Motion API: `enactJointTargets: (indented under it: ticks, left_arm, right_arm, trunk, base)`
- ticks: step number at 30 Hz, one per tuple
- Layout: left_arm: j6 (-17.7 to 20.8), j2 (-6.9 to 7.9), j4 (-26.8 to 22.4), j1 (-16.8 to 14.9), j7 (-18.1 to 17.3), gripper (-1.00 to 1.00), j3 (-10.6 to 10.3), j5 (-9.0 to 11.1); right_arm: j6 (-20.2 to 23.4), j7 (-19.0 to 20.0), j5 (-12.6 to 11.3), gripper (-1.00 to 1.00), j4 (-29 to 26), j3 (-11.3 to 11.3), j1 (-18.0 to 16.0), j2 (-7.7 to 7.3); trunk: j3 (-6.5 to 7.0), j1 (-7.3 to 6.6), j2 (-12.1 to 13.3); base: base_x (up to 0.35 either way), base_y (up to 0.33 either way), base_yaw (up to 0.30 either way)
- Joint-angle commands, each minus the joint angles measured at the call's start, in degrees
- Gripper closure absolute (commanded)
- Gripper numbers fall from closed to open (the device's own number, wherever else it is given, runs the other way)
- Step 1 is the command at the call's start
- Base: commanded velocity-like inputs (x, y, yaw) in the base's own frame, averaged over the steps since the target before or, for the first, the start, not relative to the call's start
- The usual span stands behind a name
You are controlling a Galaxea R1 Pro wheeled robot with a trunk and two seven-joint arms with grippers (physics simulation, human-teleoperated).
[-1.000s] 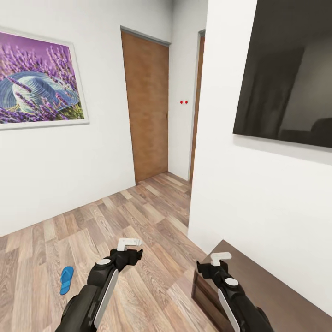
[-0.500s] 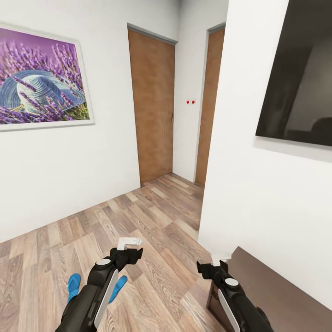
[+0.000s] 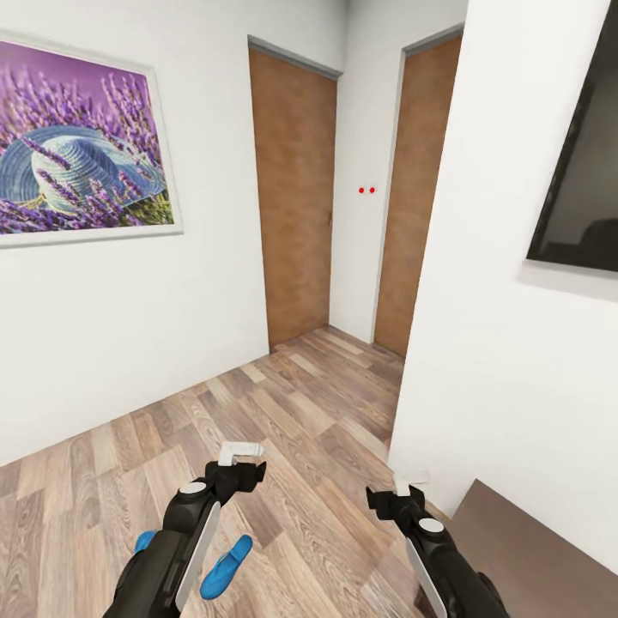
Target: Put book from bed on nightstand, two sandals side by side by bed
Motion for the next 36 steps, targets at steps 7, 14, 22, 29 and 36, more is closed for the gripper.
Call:
enactJointTargets:
  ticks: [7, 14, 22, 29, 36]
  left_arm:
    - [0.3, 0.01, -0.1, 0.0, 0.1, -1.0, -0.1, 0.0]
    - [0.3, 0.01, 0.0, 0.0, 0.1, -1.0, -1.6, 0.1]
    - [0.4, 0.01, 0.0, 0.0, 0.1, -1.0, -1.8, 0.0]
    - [0.4, 0.0, 0.0, 0.0, 0.1, -1.0, -1.8, 0.0]
    - [0.3, 0.0, -0.1, 0.0, 0.1, -1.0, -1.8, 0.0]
  right_arm:
    - [0.4, -0.2, 0.1, -1.0, -0.1, 0.1, 0.0, -0.01]
    - [0.4, -0.2, 0.1, -1.0, -0.1, 0.0, 0.0, -0.01]
    - [0.4, -0.3, 0.1, -1.0, -0.1, 0.0, 0.0, -0.01]
    - [0.4, -0.3, 0.0, -1.0, -0.1, 0.0, 0.0, -0.01]
    - [0.4, -0.3, 0.0, -1.0, -0.1, 0.0, 0.0, -0.01]
  trunk:
    - [-0.06, 0.03, 0.0]
    - [-0.06, 0.03, 0.0]
    - [-0.06, 0.03, 0.0]
    - [-0.06, 0.03, 0.0]
    - [-0.06, 0.03, 0.0]
  base:
    - [0.226, 0.266, 0.0]
    - [0.133, 0.304, 0.0]
    - [0.204, 0.274, 0.0]
    - [0.038, 0.32, 0.0]
    - [0.029, 0.324, 0.0]
